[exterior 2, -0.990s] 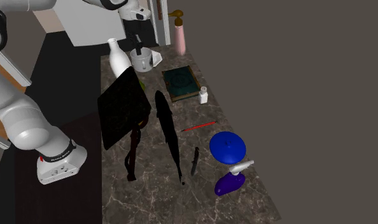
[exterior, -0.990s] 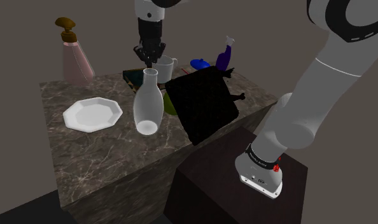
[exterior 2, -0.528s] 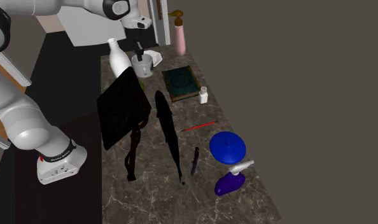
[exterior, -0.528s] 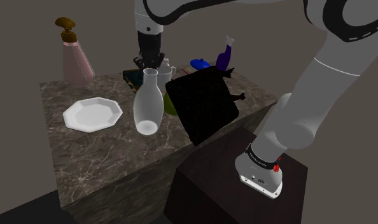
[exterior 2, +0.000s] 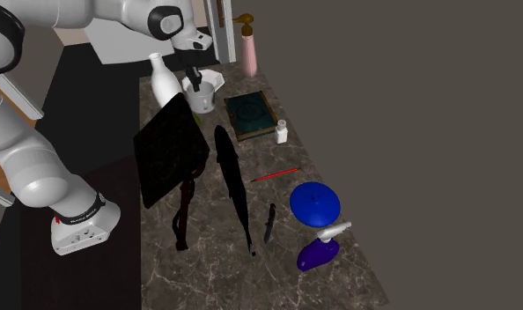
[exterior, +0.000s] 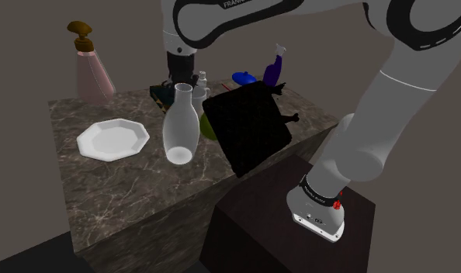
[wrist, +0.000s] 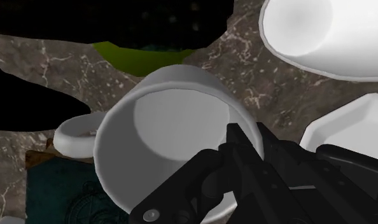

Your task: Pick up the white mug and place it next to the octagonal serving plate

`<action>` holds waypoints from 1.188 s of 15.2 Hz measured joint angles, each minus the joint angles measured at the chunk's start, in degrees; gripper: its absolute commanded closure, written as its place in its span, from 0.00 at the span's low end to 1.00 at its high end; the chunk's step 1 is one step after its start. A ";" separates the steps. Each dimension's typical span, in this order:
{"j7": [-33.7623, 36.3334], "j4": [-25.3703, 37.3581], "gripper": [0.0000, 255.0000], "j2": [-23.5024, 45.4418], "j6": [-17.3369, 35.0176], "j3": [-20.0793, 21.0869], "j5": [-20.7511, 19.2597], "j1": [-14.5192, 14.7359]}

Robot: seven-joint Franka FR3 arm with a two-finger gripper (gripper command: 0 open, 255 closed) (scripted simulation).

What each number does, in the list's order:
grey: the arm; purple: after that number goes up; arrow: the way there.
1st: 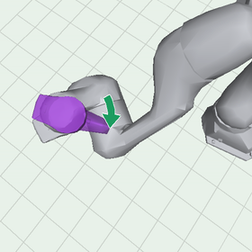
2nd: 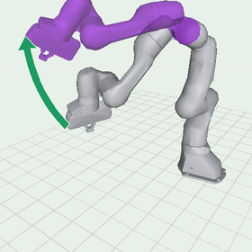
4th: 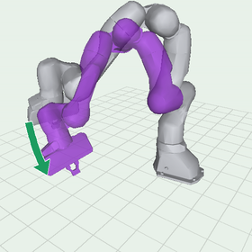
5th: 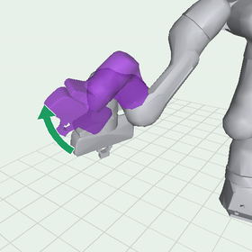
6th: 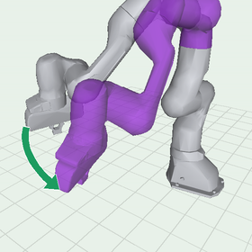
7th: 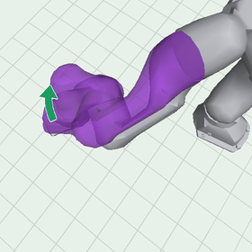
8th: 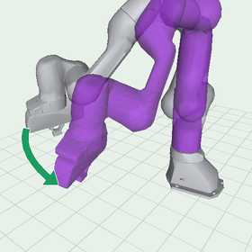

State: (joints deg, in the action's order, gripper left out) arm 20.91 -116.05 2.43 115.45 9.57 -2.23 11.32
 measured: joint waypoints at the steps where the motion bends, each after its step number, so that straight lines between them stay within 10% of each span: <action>1: 0.00 -0.41 1.00 0.56 0.89 -0.05 -0.13 -0.05; 16: 0.84 -4.75 1.00 3.82 7.93 -0.06 -0.90 0.07; 17: 0.84 -4.76 0.00 3.84 7.93 -0.06 -0.90 0.07; 18: 0.84 -4.78 0.00 3.84 7.92 -0.06 -0.90 0.06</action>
State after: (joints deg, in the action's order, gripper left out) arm 21.76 -120.83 6.27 123.37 9.51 -3.13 11.39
